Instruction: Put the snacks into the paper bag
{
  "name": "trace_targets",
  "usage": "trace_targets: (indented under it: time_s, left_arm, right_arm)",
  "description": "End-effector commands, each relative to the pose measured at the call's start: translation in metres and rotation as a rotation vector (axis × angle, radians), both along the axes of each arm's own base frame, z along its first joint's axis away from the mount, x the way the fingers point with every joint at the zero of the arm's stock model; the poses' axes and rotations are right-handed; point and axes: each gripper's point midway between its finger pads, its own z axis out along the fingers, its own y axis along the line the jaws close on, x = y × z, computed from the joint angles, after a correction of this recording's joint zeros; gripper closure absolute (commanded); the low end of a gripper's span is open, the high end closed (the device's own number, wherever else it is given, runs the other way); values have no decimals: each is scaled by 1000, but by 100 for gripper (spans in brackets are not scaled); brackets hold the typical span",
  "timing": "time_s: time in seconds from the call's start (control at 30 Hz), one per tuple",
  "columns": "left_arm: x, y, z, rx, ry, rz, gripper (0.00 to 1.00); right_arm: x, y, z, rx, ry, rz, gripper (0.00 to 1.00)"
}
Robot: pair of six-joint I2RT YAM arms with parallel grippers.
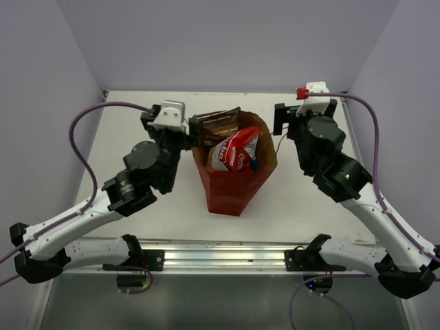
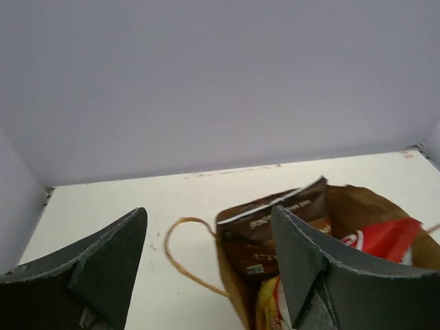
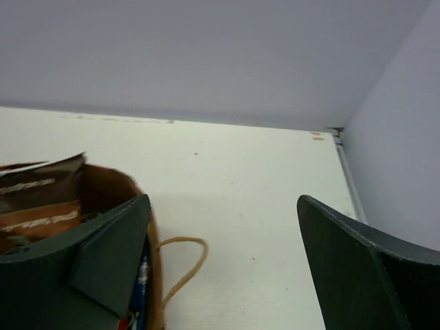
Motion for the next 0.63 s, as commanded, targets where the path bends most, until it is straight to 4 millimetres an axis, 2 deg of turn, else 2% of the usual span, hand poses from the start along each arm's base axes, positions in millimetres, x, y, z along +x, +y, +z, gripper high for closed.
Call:
trace_targets:
  time_s: [0.0,0.03,0.07,0.1,0.13,0.17,0.2,0.23,0.27,0.3,0.33,0.4,0.53,0.6]
  left_arm:
    - [1,54,14,-140,-40,101,23]
    - [18,88,-7,-95,5,186,21]
    - [23,94,-9,-155,7,135,21]
    - [29,109,-26,-129,48,167,21]
    - [39,143,-32,-127,59,256,20]
    - [46,143,-39,-125,84,225,18]
    - [50,149,-51,-109,128,226,17]
    - [57,168,-58,-113,151,272,16]
    - [66,165,-70,-119,193,233,16]
    - [70,170,-79,-121,221,239,16]
    - [73,182,-83,-129,227,267,16]
    - [77,183,-88,-136,223,259,16]
    - [81,187,-92,-132,237,263,16]
    - [83,187,-93,-128,238,260,15]
  right_arm:
    - [8,-58,-9,-48,25,-247,8]
    - [16,-78,-19,-51,51,-301,6]
    - [20,-87,-34,-53,79,-334,2]
    - [23,-94,-43,-64,95,-360,1]
    - [27,-108,-51,-83,108,-432,1]
    - [29,-112,-62,-113,127,-465,1]
    - [32,-114,-64,-122,128,-482,1]
    - [32,-118,-67,-134,135,-514,1]
    - [37,-115,-75,-149,155,-519,1]
    - [38,-116,-78,-156,164,-526,1]
    - [38,-116,-82,-167,176,-531,1]
    - [38,-118,-83,-183,188,-552,1]
    - [30,-125,-74,-158,154,-575,1]
    - [24,-130,-63,-150,139,-597,1]
